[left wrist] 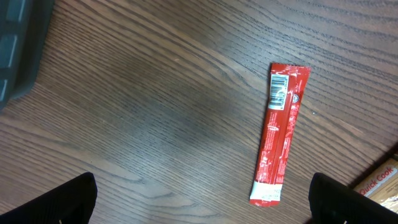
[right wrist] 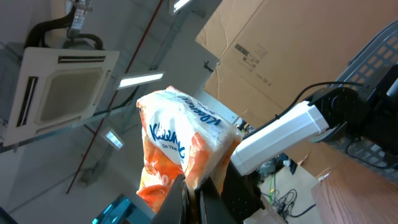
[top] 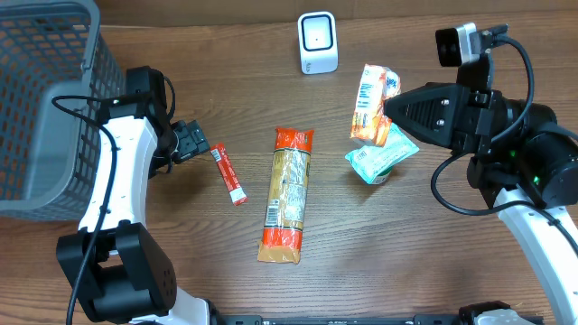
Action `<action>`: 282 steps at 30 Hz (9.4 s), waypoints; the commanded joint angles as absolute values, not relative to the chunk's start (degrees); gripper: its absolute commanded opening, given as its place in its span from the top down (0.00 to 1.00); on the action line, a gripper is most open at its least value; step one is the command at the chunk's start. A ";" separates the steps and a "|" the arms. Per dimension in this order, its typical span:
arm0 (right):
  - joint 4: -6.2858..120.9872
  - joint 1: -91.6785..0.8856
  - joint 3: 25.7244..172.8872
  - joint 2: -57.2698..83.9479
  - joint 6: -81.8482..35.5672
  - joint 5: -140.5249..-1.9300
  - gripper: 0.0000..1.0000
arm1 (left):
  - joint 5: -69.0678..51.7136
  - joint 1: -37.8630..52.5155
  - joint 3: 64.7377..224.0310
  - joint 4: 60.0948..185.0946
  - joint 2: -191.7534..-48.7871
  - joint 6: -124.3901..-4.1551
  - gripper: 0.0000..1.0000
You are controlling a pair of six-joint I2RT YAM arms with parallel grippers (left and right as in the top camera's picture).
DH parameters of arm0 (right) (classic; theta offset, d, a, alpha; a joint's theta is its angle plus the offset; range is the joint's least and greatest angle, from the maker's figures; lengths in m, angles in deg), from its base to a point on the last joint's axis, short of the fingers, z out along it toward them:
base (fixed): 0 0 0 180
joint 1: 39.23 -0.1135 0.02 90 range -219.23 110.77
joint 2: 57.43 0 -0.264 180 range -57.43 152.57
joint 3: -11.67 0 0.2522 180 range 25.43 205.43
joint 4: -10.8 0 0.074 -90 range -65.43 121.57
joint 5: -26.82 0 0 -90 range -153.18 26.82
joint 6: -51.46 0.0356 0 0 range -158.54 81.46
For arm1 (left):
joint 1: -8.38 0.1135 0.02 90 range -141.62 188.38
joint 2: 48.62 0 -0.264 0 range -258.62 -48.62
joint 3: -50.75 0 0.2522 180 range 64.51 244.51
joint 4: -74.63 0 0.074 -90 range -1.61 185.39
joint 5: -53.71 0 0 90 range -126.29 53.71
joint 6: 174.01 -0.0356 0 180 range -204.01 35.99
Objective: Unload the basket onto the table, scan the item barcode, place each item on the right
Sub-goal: 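Carry the tissue pack up and back toward the white scanner, then hold the tissue pack in front of the scanner window, then carry the tissue pack to the right table edge and release it, then move the right gripper left and grasp the teal wrapped packet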
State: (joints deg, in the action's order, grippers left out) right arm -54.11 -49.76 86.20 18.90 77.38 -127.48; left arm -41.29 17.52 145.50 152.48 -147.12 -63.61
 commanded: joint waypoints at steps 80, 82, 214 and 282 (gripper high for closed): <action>96.49 -68.16 167.14 68.43 -33.48 -53.23 0.96 | -41.62 17.57 146.09 152.42 -146.49 -64.06 0.00; 93.03 -69.21 167.14 70.79 -35.53 -48.27 0.96 | -41.64 17.57 146.09 152.44 -146.49 -64.06 0.00; 90.96 -30.89 98.46 38.16 -27.07 -84.83 0.00 | -41.62 17.57 146.09 152.40 -146.49 -64.06 0.00; 46.28 -39.55 80.06 41.70 -26.75 -112.11 0.81 | -41.62 17.57 146.09 152.40 -146.49 -64.06 0.00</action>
